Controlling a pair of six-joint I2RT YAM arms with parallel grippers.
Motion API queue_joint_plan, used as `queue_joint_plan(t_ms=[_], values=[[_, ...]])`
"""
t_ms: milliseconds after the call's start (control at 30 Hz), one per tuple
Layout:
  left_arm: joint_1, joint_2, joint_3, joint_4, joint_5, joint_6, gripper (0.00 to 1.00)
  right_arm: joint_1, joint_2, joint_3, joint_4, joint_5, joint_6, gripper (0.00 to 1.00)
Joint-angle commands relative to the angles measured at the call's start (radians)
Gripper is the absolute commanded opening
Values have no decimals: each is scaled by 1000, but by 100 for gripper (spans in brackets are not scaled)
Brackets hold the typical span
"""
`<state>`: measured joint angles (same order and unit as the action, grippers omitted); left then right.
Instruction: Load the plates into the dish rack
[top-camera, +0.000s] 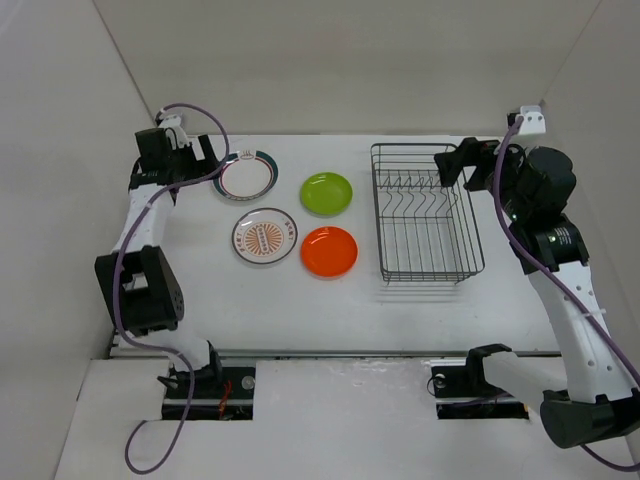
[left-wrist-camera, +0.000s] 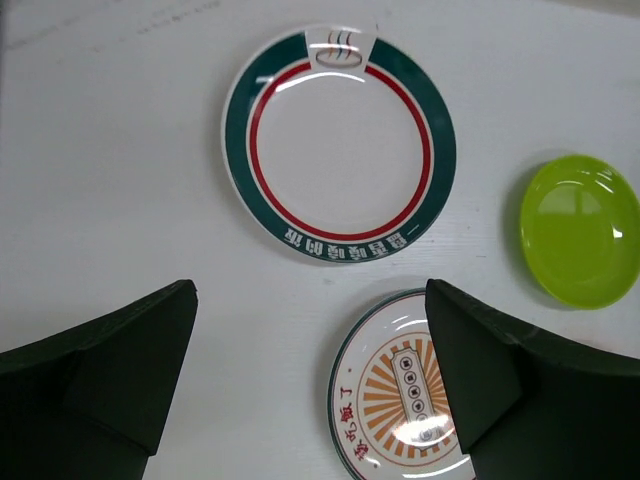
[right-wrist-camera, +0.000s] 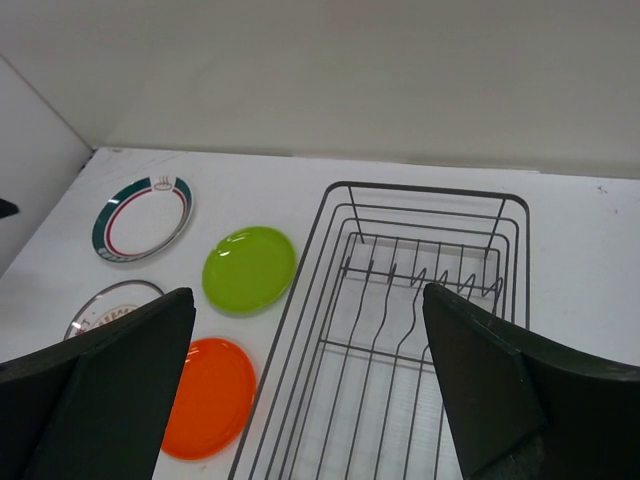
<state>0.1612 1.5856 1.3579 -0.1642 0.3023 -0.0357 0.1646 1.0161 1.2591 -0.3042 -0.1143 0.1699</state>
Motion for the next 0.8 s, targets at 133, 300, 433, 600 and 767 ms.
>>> queue_joint_plan(t_ms=[133,300,433,600,767], values=[[66,278,150,94,293,-118,90,12,-11,-10,83,-53,-29,100],[87,421,213,95,331,-151,80,12,-21,-10,92,-53,-38,100],[87,508,274,71,320,-151,79,12,-21,-21,93,-33,-38,100],[87,580,311,80,285,-161,78,12,4,-21,112,-42,-38,100],[87,651,366,71,285,-170,68,21,33,-21,131,-51,-38,100]])
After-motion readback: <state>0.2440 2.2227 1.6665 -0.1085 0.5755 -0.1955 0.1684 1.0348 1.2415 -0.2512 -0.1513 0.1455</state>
